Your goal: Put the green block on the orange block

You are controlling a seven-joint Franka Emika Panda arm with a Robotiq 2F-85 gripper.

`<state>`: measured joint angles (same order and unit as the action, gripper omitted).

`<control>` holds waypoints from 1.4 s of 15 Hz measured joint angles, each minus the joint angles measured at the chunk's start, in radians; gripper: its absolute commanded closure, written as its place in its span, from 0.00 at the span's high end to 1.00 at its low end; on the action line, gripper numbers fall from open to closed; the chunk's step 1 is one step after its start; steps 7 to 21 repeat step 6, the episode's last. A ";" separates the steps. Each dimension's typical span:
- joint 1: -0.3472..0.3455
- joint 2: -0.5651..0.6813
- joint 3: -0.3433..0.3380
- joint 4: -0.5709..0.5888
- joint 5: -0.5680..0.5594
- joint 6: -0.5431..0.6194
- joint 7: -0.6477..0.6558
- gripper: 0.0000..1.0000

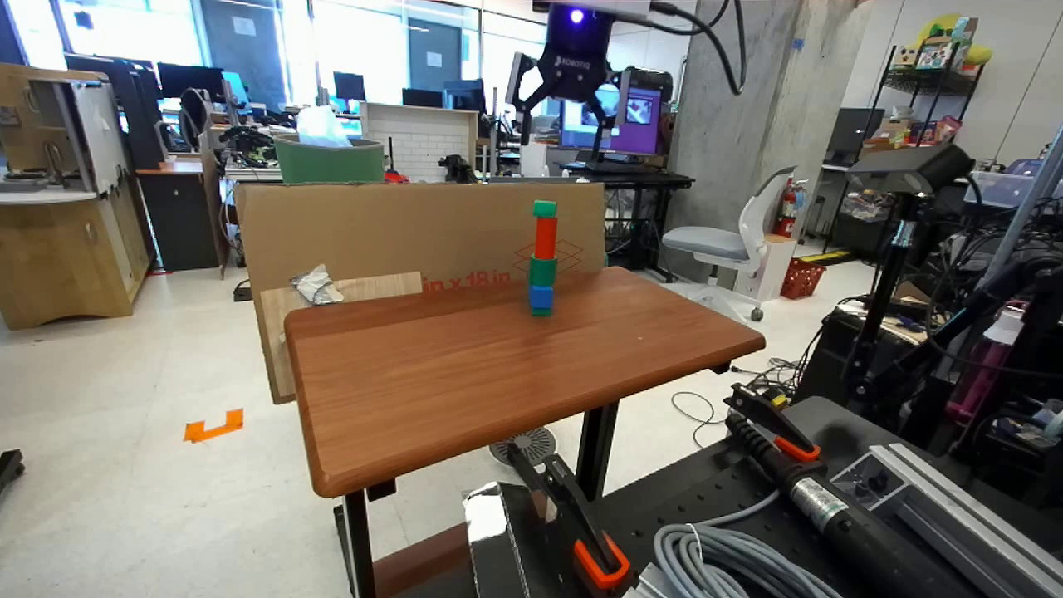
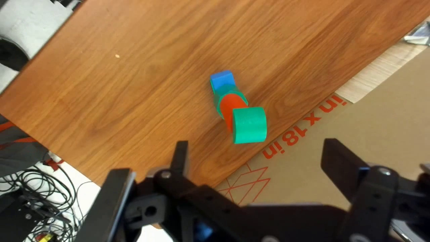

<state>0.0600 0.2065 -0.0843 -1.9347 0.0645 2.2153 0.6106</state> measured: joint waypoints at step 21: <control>-0.029 -0.142 -0.001 -0.108 -0.049 -0.119 -0.058 1.00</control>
